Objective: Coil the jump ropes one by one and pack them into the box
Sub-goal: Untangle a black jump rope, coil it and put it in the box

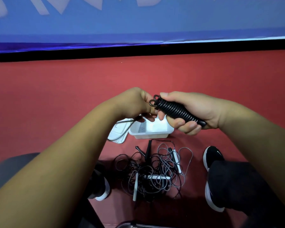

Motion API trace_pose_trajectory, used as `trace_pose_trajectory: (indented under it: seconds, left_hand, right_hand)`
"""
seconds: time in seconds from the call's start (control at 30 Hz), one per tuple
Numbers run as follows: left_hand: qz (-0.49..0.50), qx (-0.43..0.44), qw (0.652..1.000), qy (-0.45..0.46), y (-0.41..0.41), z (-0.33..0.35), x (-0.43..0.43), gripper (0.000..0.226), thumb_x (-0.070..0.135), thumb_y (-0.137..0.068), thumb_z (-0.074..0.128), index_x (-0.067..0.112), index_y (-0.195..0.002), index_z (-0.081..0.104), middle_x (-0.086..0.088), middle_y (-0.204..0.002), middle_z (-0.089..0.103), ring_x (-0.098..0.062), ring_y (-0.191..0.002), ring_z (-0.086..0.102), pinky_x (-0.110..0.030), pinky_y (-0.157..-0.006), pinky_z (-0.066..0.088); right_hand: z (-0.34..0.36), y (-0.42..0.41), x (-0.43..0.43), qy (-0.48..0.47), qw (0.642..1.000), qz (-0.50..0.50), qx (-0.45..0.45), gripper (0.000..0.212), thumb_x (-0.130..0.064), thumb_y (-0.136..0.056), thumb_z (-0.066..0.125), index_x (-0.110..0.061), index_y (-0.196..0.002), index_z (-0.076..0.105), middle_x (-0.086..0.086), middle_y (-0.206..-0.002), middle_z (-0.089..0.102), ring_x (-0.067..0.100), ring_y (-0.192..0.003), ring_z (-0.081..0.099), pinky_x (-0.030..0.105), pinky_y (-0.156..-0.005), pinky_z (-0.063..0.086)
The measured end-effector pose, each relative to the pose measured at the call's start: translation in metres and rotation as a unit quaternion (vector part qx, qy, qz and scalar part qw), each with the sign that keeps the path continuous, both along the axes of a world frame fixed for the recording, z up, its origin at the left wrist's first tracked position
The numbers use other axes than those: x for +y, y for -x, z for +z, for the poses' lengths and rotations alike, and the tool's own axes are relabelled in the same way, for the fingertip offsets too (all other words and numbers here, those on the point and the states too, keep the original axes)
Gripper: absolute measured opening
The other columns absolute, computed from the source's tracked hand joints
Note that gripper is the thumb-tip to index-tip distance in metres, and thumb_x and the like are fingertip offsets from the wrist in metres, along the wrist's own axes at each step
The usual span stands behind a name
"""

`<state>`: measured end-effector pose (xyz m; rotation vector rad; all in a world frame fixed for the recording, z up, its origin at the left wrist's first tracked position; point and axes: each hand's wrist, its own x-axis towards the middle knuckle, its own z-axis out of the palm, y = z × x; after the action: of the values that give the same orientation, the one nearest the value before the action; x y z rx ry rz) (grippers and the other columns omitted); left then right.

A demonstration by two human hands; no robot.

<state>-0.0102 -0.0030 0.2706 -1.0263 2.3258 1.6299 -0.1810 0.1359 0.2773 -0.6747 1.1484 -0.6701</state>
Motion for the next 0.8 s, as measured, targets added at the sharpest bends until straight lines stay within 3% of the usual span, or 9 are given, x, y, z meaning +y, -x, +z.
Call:
trace_pose_trajectory:
  seconds: [0.1,0.23,0.3,0.4,0.43,0.53,0.63,0.8]
  left_hand:
    - [0.016,0.026,1.0,0.006,0.003,0.002,0.002,0.027,-0.007,-0.095,0.06,0.009,-0.082,0.077,-0.005,-0.069,0.073,-0.015,-0.064,0.068,-0.052,-0.082,0.06]
    - [0.02,0.052,0.998,0.041,0.005,0.013,0.008,0.026,-0.007,-0.089,0.064,0.011,-0.089,0.082,-0.008,-0.071,0.072,-0.015,-0.058,0.058,-0.024,-0.056,0.052]
    - [0.025,0.063,0.996,0.057,0.007,0.016,0.008,0.027,-0.007,-0.086,0.065,0.013,-0.089,0.083,-0.008,-0.076,0.077,-0.015,-0.061,0.06,-0.025,-0.059,0.054]
    - [0.052,0.072,0.993,0.083,0.013,0.015,0.008,0.014,0.002,-0.082,0.081,0.014,-0.087,0.084,-0.011,-0.083,0.079,-0.015,-0.066,0.064,-0.03,-0.068,0.059]
    - [0.054,0.068,0.991,0.099,0.015,0.013,0.008,0.013,0.004,-0.08,0.083,0.016,-0.086,0.084,-0.011,-0.082,0.079,-0.015,-0.066,0.065,-0.032,-0.071,0.06]
    - [0.041,0.042,0.986,0.157,0.018,0.012,0.012,0.015,0.006,-0.08,0.08,0.021,-0.083,0.083,-0.001,-0.078,0.079,-0.017,-0.073,0.073,-0.029,-0.077,0.061]
    - [0.011,0.025,0.971,0.239,0.018,0.012,0.013,0.016,0.01,-0.083,0.077,0.024,-0.087,0.083,0.005,-0.081,0.079,-0.009,-0.08,0.074,-0.022,-0.078,0.057]
    - [-0.02,-0.024,0.954,0.298,0.019,0.012,0.011,0.014,0.021,-0.094,0.066,0.024,-0.098,0.078,0.001,-0.09,0.074,-0.02,-0.087,0.069,-0.029,-0.074,0.056]
  right_hand:
    - [-0.006,-0.003,0.002,-0.003,0.999,0.032,-0.015,0.064,-0.067,-0.099,0.046,-0.01,-0.114,0.072,0.005,-0.066,0.034,0.008,-0.036,0.028,0.017,-0.041,0.021]
    - [-0.008,-0.006,0.002,-0.014,0.994,0.106,-0.007,0.07,-0.069,-0.099,0.046,-0.011,-0.128,0.073,0.004,-0.066,0.036,0.006,-0.038,0.029,0.017,-0.041,0.022]
    - [-0.005,-0.008,0.001,-0.024,0.992,0.124,-0.002,0.067,-0.069,-0.098,0.046,-0.016,-0.128,0.075,0.003,-0.065,0.038,0.006,-0.038,0.029,0.017,-0.041,0.022]
    - [-0.004,-0.012,-0.001,-0.037,0.989,0.124,0.074,0.057,-0.061,-0.107,0.038,-0.034,-0.085,0.084,0.004,-0.063,0.046,0.007,-0.038,0.03,0.017,-0.041,0.02]
    - [-0.006,-0.013,-0.002,-0.041,0.987,0.12,0.1,0.055,-0.06,-0.108,0.04,-0.034,-0.08,0.081,0.005,-0.065,0.048,0.008,-0.04,0.031,0.017,-0.042,0.02]
    - [-0.02,-0.015,-0.004,-0.046,0.981,0.084,0.166,0.039,-0.062,-0.102,0.057,-0.024,-0.099,0.065,0.004,-0.071,0.053,0.012,-0.048,0.037,0.018,-0.044,0.022]
    - [-0.031,-0.014,-0.007,-0.029,0.972,0.048,0.229,0.03,-0.063,-0.098,0.063,-0.034,-0.087,0.064,0.0,-0.071,0.054,0.014,-0.051,0.042,0.019,-0.048,0.026]
    - [-0.042,-0.007,-0.011,0.003,0.96,-0.027,0.28,0.03,-0.064,-0.096,0.064,-0.036,-0.088,0.069,-0.001,-0.071,0.052,0.016,-0.051,0.043,0.021,-0.049,0.027]
